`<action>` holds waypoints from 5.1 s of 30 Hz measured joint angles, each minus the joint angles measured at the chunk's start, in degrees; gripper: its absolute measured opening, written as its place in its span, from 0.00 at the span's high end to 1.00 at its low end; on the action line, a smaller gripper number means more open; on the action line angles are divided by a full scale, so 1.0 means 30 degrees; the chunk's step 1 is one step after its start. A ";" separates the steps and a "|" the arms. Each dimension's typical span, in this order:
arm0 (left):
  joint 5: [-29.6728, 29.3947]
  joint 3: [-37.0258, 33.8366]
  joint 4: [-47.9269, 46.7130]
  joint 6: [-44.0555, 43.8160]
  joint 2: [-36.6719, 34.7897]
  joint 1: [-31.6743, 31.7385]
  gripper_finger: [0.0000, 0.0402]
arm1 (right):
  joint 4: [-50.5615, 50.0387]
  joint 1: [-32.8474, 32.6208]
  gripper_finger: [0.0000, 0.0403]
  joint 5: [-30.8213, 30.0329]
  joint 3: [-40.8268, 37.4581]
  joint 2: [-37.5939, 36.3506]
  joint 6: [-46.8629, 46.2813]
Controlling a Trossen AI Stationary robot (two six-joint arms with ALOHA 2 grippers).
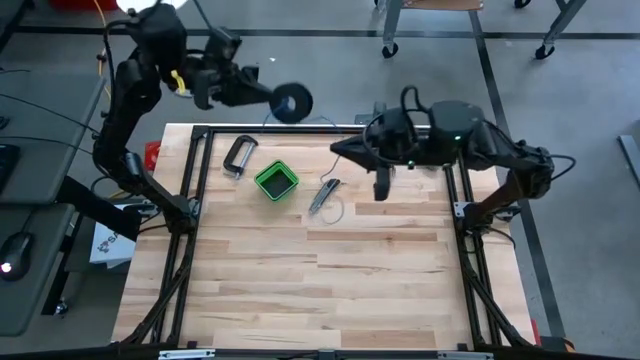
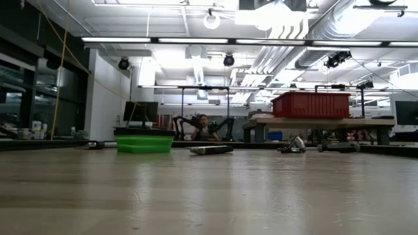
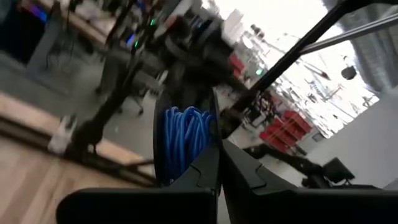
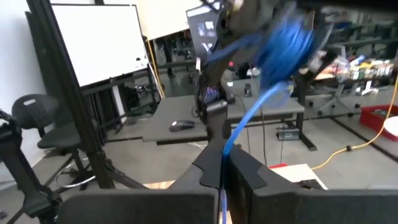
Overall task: Coil cords
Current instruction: Coil the blue wire onto the spool
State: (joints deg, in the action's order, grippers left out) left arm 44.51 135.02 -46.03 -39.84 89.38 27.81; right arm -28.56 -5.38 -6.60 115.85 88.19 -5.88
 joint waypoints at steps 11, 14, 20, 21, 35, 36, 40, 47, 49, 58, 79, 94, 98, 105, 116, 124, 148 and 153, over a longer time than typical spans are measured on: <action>-0.0244 0.0000 -0.1276 -0.0691 0.1084 -0.1451 1.00 | 0.0516 0.0296 1.00 0.0748 0.0003 -0.0425 -0.0051; -0.0998 -0.0013 -0.1258 -0.0117 0.1597 -0.1616 1.00 | 0.0855 0.0275 1.00 0.1223 0.0000 -0.0425 -0.0097; -0.1198 -0.0015 -0.1168 0.0147 0.2364 -0.1638 1.00 | 0.0891 0.0282 1.00 0.1232 0.0000 -0.0717 -0.0391; -0.1037 -0.0015 -0.1133 0.0147 0.2475 -0.1638 1.00 | 0.0891 0.0282 1.00 0.1230 0.0005 -0.0829 -0.0391; 0.3607 -0.0008 0.1103 -0.3939 0.3521 -0.4578 1.00 | 0.0210 0.0484 1.00 0.2203 0.0007 -0.1176 0.0622; 0.3787 -0.0025 0.2172 -0.4560 0.3723 -0.4823 1.00 | 0.0268 0.0536 1.00 0.2633 0.0007 -0.1140 0.0622; 0.5208 -0.0022 0.8632 -0.8430 0.4667 -0.5529 1.00 | 0.0749 0.0528 1.00 0.3787 0.0007 -0.0839 0.0622; 0.5175 -0.0015 1.8291 -1.4141 0.6241 -0.5963 1.00 | 0.1349 0.0544 1.00 0.3895 0.0007 -0.0539 0.0614; 0.4755 -0.0015 1.9899 -1.4556 0.6464 -0.5943 1.00 | 0.1642 0.0525 1.00 0.3937 0.0007 -0.0379 0.0554; 0.3155 -0.0036 2.1650 -1.2674 0.6521 -0.5745 1.00 | 0.3173 0.0573 1.00 0.3849 0.0055 0.0781 -0.1342; 0.1888 0.0014 2.2924 -0.9721 0.4282 -0.3771 1.00 | 0.2662 0.0296 0.60 0.0781 0.0000 0.1345 -0.0979; 0.2011 -0.0015 2.2616 -0.8658 0.3847 -0.3635 1.00 | 0.2487 0.0333 0.63 -0.1716 0.0000 0.1431 0.0558; 0.1982 -0.0015 2.2604 -0.8053 0.3832 -0.3627 1.00 | 0.2661 0.0360 0.63 -0.1303 0.0000 0.1567 -0.0551; 0.1961 -0.0015 2.2568 -0.7984 0.3832 -0.3613 1.00 | 0.3568 0.0517 0.63 -0.1478 0.0000 0.2142 -0.0963; 0.1787 -0.0015 2.2533 -0.7440 0.3832 -0.3613 1.00 | 0.3794 0.0551 0.63 -0.2793 0.0000 0.2781 -0.1073; 0.1531 -0.0015 2.2093 -0.6935 0.3840 -0.3613 1.00 | 0.4665 0.0544 0.63 -0.0703 0.0000 0.2785 -0.1953; 0.0416 -0.0007 2.1300 -0.5416 0.3854 -0.3678 1.00 | 0.4571 0.0588 0.63 -0.1378 0.0000 0.3379 -0.1697; 0.0395 -0.0007 2.1264 -0.5266 0.3854 -0.3678 1.00 | 0.4577 0.0617 0.63 -0.1395 0.0000 0.3666 -0.1690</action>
State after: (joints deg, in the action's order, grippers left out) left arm 45.69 135.00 17.76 -55.64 100.95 16.78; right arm -14.82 -3.53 -10.79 115.85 99.19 -10.95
